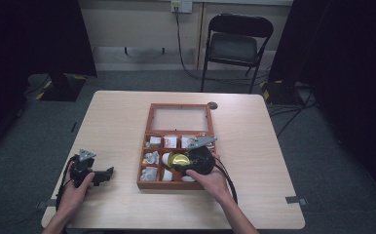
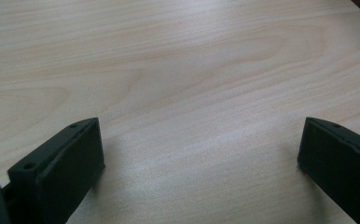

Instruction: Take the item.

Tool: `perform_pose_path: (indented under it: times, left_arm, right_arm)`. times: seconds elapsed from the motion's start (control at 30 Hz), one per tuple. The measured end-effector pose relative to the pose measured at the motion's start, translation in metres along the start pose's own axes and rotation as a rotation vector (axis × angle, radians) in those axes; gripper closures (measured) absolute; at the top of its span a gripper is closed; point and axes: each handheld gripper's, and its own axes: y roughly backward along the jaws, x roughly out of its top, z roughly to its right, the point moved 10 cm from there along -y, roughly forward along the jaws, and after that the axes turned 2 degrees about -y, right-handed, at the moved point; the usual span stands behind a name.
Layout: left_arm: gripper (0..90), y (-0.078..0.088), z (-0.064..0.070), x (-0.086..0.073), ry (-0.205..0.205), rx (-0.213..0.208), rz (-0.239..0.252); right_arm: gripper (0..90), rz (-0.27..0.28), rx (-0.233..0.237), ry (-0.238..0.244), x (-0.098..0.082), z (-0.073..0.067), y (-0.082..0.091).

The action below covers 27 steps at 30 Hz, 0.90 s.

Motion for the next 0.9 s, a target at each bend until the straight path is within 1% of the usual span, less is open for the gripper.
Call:
perform_pose_path:
  times: [0.13,0.33,0.57,0.9]
  left_arm:
    - [0.0,0.0,0.0,0.0,0.0,0.0,0.0]
    - [0.0,0.0,0.0,0.0,0.0,0.0,0.0]
    - [0.0,0.0,0.0,0.0,0.0,0.0,0.0]
    - [0.0,0.0,0.0,0.0,0.0,0.0,0.0]
  right_arm:
    - [39.8,0.015,0.0,0.002,0.004,-0.001,0.004]
    - [39.8,0.023,-0.002,0.001,0.006,0.001,0.008]
    - [39.9,0.048,-0.005,-0.008,0.011,0.003,0.015]
    - [39.8,0.054,-0.009,-0.01,0.012,0.005,0.018]
